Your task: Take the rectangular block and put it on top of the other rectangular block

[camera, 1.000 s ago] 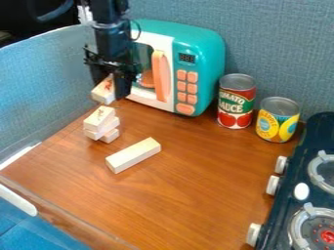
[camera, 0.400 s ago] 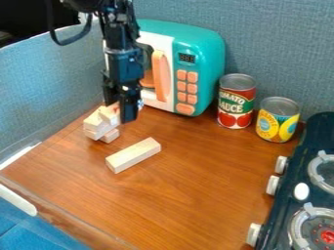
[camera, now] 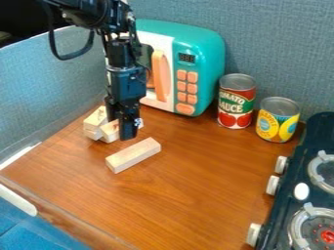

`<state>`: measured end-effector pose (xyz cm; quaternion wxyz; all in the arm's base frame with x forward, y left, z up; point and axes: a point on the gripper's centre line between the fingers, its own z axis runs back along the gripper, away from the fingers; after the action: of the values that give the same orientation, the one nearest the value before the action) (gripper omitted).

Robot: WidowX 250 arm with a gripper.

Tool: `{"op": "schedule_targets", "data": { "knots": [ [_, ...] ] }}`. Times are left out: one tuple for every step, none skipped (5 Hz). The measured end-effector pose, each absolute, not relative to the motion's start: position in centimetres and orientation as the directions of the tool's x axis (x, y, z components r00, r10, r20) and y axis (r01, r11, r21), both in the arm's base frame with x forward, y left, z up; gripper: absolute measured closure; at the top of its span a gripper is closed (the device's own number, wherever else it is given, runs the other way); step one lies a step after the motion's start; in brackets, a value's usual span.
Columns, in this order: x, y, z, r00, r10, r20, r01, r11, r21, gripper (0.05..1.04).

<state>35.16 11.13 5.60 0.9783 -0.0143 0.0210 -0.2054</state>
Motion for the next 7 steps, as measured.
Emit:
{"op": "schedule_targets", "data": {
  "knots": [
    [35.1,10.9,5.1,0.905,-0.421,-0.057,0.421,0.907,-0.024,0.487],
    [34.9,10.6,3.5,0.901,-0.425,-0.089,0.424,0.905,-0.031,0.487],
    [35.1,10.3,2.3,0.902,-0.421,-0.098,0.423,0.906,-0.010,0.487],
    [35.1,10.2,1.7,0.907,-0.406,-0.114,0.409,0.912,0.006,0.487],
    [35.0,10.1,1.3,0.921,-0.374,-0.106,0.377,0.926,0.014,0.416],
    [34.6,9.8,0.9,0.945,-0.314,-0.093,0.316,0.949,0.002,0.136],
    [34.7,10.4,2.0,0.962,-0.269,-0.051,0.269,0.963,-0.005,0.079]
  ]
}}
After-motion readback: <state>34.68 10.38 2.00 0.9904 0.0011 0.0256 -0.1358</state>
